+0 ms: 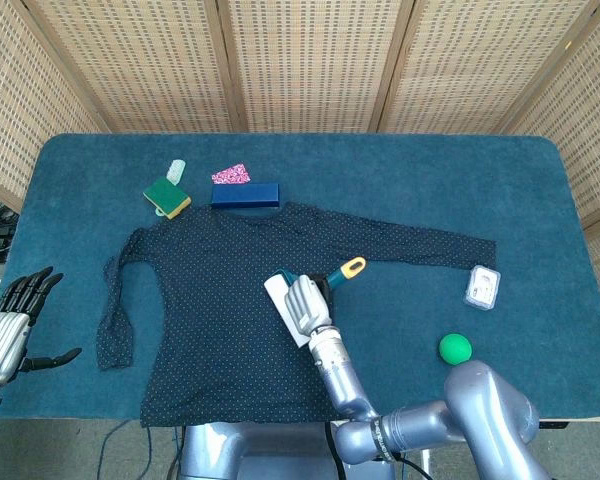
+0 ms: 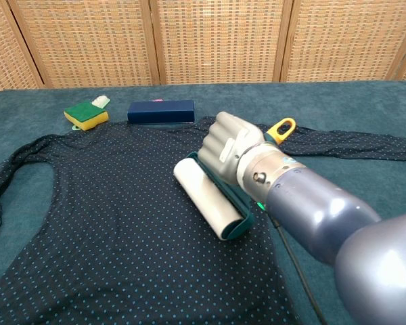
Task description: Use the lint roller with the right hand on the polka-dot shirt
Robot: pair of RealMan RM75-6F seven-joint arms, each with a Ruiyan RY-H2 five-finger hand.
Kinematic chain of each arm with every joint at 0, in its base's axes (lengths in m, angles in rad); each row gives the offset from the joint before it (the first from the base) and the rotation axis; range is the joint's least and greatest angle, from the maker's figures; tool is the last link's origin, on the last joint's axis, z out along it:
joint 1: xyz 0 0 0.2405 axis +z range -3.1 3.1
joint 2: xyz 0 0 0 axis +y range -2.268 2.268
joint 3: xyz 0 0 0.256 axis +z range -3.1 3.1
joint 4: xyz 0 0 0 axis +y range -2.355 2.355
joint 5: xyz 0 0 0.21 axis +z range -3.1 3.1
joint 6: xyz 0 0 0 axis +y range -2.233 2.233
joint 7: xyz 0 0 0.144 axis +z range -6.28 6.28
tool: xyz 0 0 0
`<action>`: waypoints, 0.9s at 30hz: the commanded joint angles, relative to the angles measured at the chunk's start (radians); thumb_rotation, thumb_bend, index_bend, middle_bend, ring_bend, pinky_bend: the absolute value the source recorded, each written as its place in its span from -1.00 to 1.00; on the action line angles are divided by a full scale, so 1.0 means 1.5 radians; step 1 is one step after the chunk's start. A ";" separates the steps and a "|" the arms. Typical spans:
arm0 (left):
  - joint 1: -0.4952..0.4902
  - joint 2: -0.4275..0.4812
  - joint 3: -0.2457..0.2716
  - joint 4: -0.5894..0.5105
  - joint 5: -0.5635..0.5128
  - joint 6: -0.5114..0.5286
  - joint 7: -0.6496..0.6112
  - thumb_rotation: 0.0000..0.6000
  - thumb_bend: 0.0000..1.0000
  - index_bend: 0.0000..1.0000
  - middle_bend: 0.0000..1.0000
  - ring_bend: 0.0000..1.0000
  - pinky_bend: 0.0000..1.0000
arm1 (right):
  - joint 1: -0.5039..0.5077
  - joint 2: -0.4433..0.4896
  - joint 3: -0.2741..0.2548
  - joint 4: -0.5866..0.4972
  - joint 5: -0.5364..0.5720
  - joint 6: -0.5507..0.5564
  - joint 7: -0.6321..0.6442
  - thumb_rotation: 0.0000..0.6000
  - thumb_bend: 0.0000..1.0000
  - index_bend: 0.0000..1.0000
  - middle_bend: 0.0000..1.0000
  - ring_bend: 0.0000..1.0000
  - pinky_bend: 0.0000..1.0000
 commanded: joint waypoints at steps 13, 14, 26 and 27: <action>-0.001 -0.001 -0.001 0.002 -0.004 -0.004 0.000 1.00 -1.00 -1.00 -1.00 -1.00 -1.00 | 0.018 -0.051 -0.026 -0.054 -0.075 -0.007 -0.023 1.00 0.72 0.43 1.00 1.00 1.00; -0.001 -0.001 -0.001 0.002 -0.004 -0.004 0.000 1.00 -1.00 -1.00 -1.00 -1.00 -1.00 | 0.018 -0.052 -0.027 -0.055 -0.078 -0.008 -0.023 1.00 0.72 0.43 1.00 1.00 1.00; 0.000 -0.001 -0.001 0.002 -0.004 -0.001 0.001 1.00 -1.00 -1.00 -1.00 -1.00 -1.00 | -0.010 -0.022 -0.047 -0.021 -0.096 0.002 -0.017 1.00 0.72 0.43 1.00 1.00 1.00; -0.001 -0.001 -0.001 0.001 -0.004 -0.001 0.002 1.00 -1.00 -1.00 -1.00 -1.00 -1.00 | -0.016 -0.014 -0.051 -0.015 -0.096 0.003 -0.014 1.00 0.72 0.43 1.00 1.00 1.00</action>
